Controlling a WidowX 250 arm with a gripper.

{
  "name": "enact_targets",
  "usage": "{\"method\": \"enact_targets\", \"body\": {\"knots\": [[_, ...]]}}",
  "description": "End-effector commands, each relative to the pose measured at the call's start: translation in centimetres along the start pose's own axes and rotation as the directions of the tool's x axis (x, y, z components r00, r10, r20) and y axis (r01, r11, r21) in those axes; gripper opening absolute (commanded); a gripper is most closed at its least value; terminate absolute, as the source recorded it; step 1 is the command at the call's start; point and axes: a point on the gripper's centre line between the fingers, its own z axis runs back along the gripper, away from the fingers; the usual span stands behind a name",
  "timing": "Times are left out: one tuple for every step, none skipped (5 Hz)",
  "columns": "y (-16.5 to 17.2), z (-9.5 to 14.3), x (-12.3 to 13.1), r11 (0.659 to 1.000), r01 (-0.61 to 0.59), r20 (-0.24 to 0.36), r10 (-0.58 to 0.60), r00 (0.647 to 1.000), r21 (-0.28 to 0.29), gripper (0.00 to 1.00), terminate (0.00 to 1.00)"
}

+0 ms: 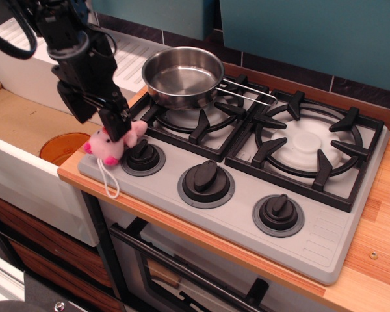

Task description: Put stuffedpig in pan

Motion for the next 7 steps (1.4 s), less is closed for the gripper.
{"method": "enact_targets", "body": {"knots": [[-0.3,-0.9,1.1,1.000,-0.006,0.035,0.005,0.999,0.008,1.00,0.00],[-0.2,-1.0,1.1,0.999,-0.024,0.010,0.023,1.000,0.026,0.00,0.00],[-0.1,-1.1,1.0,0.999,-0.029,-0.018,0.030,0.999,0.041,0.00,0.00],[-0.1,-1.3,1.0,0.998,-0.027,-0.050,0.029,0.998,0.057,0.00,0.00],[-0.1,-1.5,0.9,0.997,-0.021,-0.087,0.028,0.996,0.075,0.00,0.00],[-0.8,3.1,3.5,0.993,-0.017,-0.166,0.037,0.985,0.115,0.00,0.00],[-1.4,7.7,5.8,0.989,-0.013,-0.200,0.043,0.979,0.146,0.00,0.00]]}}
